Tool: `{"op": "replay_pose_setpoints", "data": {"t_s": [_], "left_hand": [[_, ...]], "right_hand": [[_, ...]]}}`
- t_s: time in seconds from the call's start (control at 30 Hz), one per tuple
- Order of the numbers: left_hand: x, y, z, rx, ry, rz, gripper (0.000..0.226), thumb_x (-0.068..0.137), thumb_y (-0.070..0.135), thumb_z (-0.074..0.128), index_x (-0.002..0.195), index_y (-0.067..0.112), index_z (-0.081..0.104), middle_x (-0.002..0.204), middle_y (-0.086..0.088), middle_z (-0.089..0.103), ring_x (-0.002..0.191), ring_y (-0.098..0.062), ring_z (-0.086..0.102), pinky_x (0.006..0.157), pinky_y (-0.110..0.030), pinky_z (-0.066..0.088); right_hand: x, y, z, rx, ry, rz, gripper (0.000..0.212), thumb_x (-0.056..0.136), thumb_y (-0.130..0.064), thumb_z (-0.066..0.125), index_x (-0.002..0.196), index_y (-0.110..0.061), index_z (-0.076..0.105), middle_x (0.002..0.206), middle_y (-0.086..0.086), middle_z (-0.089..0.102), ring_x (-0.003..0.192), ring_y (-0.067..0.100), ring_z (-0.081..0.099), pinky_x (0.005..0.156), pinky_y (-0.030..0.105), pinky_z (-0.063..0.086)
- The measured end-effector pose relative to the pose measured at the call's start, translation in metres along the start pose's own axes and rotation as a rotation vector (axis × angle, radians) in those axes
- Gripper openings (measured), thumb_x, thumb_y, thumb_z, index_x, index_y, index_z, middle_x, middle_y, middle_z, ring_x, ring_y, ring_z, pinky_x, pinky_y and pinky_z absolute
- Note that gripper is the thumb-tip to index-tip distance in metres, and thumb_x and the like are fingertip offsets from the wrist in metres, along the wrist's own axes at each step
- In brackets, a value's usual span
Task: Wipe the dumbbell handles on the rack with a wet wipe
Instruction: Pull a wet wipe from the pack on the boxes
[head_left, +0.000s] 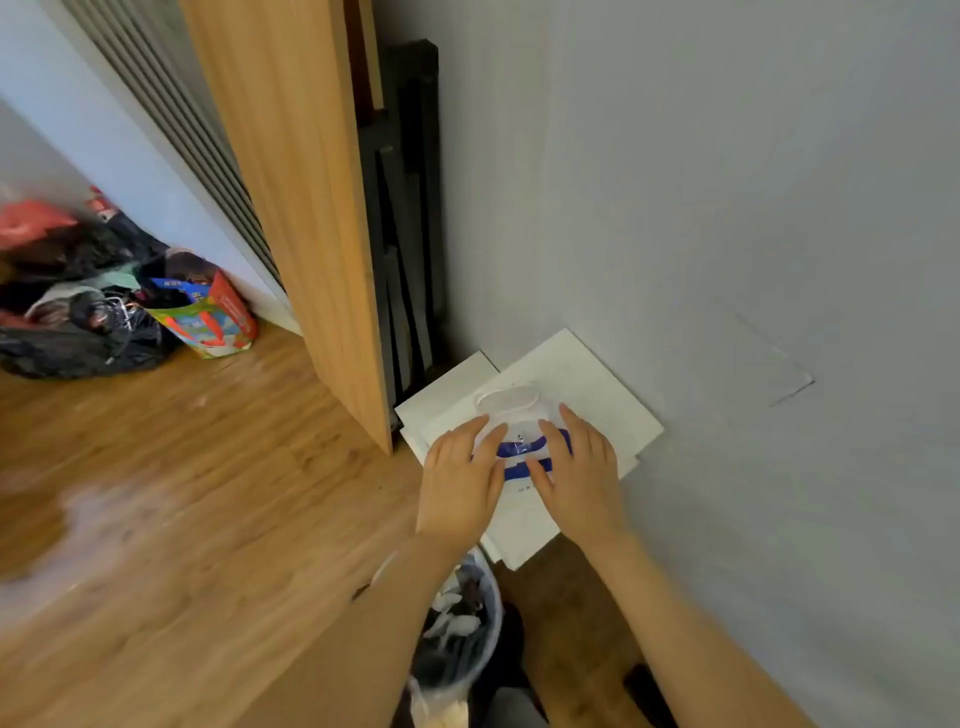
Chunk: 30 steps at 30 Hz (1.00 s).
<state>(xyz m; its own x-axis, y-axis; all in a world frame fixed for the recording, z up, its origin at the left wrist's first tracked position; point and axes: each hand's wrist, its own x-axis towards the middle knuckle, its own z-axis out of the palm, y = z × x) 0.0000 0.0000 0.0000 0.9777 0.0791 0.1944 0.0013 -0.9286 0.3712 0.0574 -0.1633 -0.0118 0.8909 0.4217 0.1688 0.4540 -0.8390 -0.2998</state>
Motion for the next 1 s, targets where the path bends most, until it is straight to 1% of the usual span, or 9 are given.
{"op": "replay_pose_setpoints", "data": {"t_s": [0.13, 0.23, 0.27, 0.4, 0.53, 0.7, 0.77, 0.87, 1.0], "left_hand": [[0.003, -0.004, 0.002, 0.0, -0.007, -0.032, 0.035, 0.093, 0.017, 0.065, 0.127, 0.01, 0.063, 0.13, -0.015, 0.062, 0.114, -0.034, 0.062, 0.096, -0.047, 0.048], [0.007, 0.004, -0.001, -0.023, -0.045, -0.084, 0.039, 0.096, 0.027, 0.049, 0.128, 0.011, 0.062, 0.131, -0.014, 0.062, 0.115, -0.035, 0.062, 0.097, -0.046, 0.048], [0.01, 0.005, 0.0, -0.024, -0.043, -0.076, 0.039, 0.095, 0.027, 0.051, 0.128, 0.011, 0.063, 0.131, -0.014, 0.062, 0.115, -0.035, 0.062, 0.097, -0.047, 0.048], [0.017, 0.008, 0.011, -0.023, -0.095, -0.016, 0.038, 0.09, 0.017, 0.07, 0.127, 0.013, 0.064, 0.132, -0.016, 0.06, 0.116, -0.037, 0.061, 0.096, -0.048, 0.049], [0.018, 0.01, 0.024, -0.037, -0.155, 0.012, 0.032, 0.095, 0.027, 0.056, 0.125, 0.02, 0.065, 0.134, -0.014, 0.057, 0.118, -0.036, 0.058, 0.098, -0.05, 0.048], [0.011, 0.008, 0.019, -0.041, -0.234, -0.083, 0.029, 0.1, 0.027, 0.054, 0.127, 0.021, 0.065, 0.143, -0.012, 0.05, 0.129, -0.033, 0.05, 0.108, -0.045, 0.038], [0.005, 0.002, 0.017, -0.012, -0.214, -0.087, 0.03, 0.101, 0.029, 0.049, 0.125, 0.021, 0.065, 0.141, -0.013, 0.052, 0.126, -0.034, 0.052, 0.105, -0.046, 0.042], [-0.007, -0.01, 0.019, 0.057, -0.141, -0.05, 0.034, 0.096, 0.031, 0.048, 0.122, 0.02, 0.067, 0.132, -0.016, 0.059, 0.113, -0.036, 0.062, 0.092, -0.047, 0.051], [-0.016, -0.014, 0.018, 0.11, -0.154, -0.032, 0.039, 0.097, 0.035, 0.045, 0.131, 0.024, 0.061, 0.132, -0.016, 0.058, 0.112, -0.035, 0.061, 0.089, -0.046, 0.053]], "right_hand": [[-0.004, 0.008, 0.006, 0.022, 0.011, 0.001, 0.059, 0.078, -0.031, 0.078, 0.125, -0.013, 0.048, 0.132, 0.019, 0.056, 0.112, 0.038, 0.06, 0.092, 0.047, 0.05], [-0.005, 0.013, 0.01, 0.031, 0.003, -0.022, 0.063, 0.075, -0.03, 0.081, 0.126, -0.014, 0.046, 0.13, 0.019, 0.058, 0.111, 0.037, 0.061, 0.091, 0.045, 0.05], [-0.005, 0.015, 0.01, 0.029, 0.012, -0.042, 0.063, 0.075, -0.029, 0.081, 0.126, -0.014, 0.047, 0.129, 0.019, 0.058, 0.11, 0.037, 0.061, 0.09, 0.045, 0.051], [-0.005, 0.02, 0.012, 0.021, 0.012, -0.075, 0.062, 0.076, -0.031, 0.08, 0.126, -0.013, 0.048, 0.129, 0.018, 0.058, 0.11, 0.036, 0.061, 0.092, 0.044, 0.05], [-0.004, 0.025, 0.01, 0.012, 0.01, -0.107, 0.059, 0.078, -0.031, 0.078, 0.126, -0.013, 0.049, 0.131, 0.018, 0.057, 0.112, 0.035, 0.06, 0.093, 0.044, 0.05], [-0.005, 0.032, 0.009, 0.007, -0.012, -0.109, 0.056, 0.078, -0.035, 0.075, 0.125, -0.014, 0.052, 0.13, 0.017, 0.058, 0.11, 0.035, 0.061, 0.091, 0.043, 0.051], [-0.003, 0.03, 0.006, 0.013, -0.009, -0.124, 0.056, 0.078, -0.034, 0.076, 0.124, -0.014, 0.051, 0.129, 0.017, 0.058, 0.11, 0.035, 0.061, 0.09, 0.043, 0.051], [0.004, 0.023, 0.001, 0.014, 0.021, -0.16, 0.051, 0.077, -0.034, 0.074, 0.118, -0.013, 0.053, 0.118, 0.016, 0.064, 0.102, 0.033, 0.065, 0.085, 0.04, 0.054], [0.016, 0.011, 0.002, 0.024, -0.007, -0.187, 0.045, 0.062, -0.025, 0.089, 0.099, -0.008, 0.069, 0.1, 0.013, 0.069, 0.085, 0.029, 0.069, 0.073, 0.036, 0.057]]}}
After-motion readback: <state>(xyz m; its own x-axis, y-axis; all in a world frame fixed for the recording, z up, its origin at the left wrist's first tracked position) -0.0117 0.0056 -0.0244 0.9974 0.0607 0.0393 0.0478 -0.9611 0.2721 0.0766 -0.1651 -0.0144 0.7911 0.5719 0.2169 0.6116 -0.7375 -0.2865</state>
